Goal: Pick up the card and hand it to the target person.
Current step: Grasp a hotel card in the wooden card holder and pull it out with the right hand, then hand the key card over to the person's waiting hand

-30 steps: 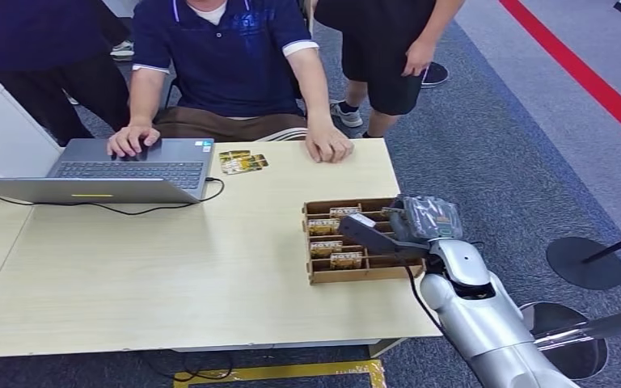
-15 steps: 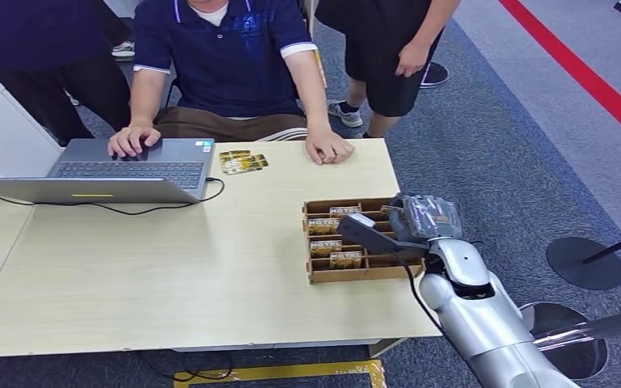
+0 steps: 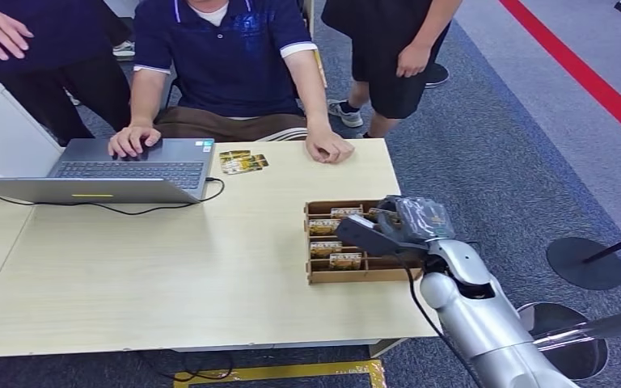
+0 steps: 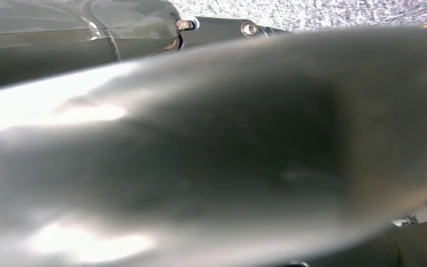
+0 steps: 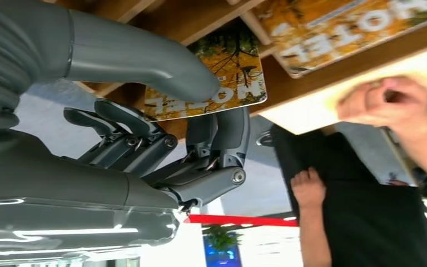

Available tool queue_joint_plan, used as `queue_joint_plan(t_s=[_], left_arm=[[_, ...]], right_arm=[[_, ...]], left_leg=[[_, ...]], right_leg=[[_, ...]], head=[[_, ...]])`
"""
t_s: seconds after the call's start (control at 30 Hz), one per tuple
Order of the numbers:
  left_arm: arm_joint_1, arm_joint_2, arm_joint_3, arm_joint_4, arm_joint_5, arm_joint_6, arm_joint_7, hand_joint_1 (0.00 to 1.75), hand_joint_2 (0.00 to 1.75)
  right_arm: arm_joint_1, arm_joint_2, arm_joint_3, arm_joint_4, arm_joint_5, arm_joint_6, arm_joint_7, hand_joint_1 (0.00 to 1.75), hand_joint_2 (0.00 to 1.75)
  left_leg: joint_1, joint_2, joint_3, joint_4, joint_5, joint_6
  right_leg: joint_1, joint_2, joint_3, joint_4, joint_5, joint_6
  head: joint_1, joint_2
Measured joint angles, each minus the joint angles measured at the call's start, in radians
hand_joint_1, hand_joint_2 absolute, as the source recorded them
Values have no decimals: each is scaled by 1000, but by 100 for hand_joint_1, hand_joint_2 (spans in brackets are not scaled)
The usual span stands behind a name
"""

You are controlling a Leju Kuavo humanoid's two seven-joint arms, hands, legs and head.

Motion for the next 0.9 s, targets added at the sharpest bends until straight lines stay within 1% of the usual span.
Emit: queue_joint_plan(t_s=[0.1, 0.27, 0.37, 0.5, 0.6, 0.73, 0.83, 0.9], left_arm=[[0, 0, 0, 0, 1, 0, -1, 0, 0], [1, 0, 0, 0, 4, 0, -4, 0, 0], [1, 0, 0, 0, 4, 0, -6, 0, 0], [1, 0, 0, 0, 4, 0, -8, 0, 0], [1, 0, 0, 0, 4, 0, -9, 0, 0], [1, 0, 0, 0, 2, 0, -8, 0, 0], [0, 0, 0, 0, 1, 0, -5, 0, 0], [-1, 0, 0, 0, 0, -1, -3, 0, 0]], right_arm=[[24, -6, 0, -72, -5, -2, 8, 171, 175], [77, -32, -3, -261, 6, -7, 34, 168, 175], [92, -51, -6, -351, 10, -11, 39, 166, 175], [103, -72, -12, -434, 15, -24, 40, 163, 175], [102, -84, -13, -472, 15, -26, 35, 160, 175], [89, -89, -10, -485, -6, 4, 19, 163, 175], [55, -88, 10, -465, -44, 47, -2, 165, 175], [19, -83, 37, -425, -75, 72, -17, 167, 175]], left_leg=[[0, 0, 0, 0, 0, 0], [0, 0, -1, 0, 0, 0], [0, 0, 0, 0, 0, 0], [0, 0, 0, 0, 0, 0], [0, 0, 0, 0, 0, 0], [0, 0, -1, 0, 0, 0], [0, 0, -2, 0, 0, 0], [0, 0, -3, 0, 0, 0]], right_leg=[[0, 0, 0, 0, 0, 0], [0, 0, -1, 0, 0, 0], [0, 0, -1, 0, 0, 0], [0, 0, -1, 0, 0, 0], [0, 0, -1, 0, 0, 0], [0, 0, 0, 0, 0, 0], [0, 0, 0, 0, 0, 0], [0, 0, 0, 0, 0, 0]], head=[[0, 0], [0, 0], [0, 0], [0, 0], [0, 0], [0, 0], [0, 0], [0, 0]])
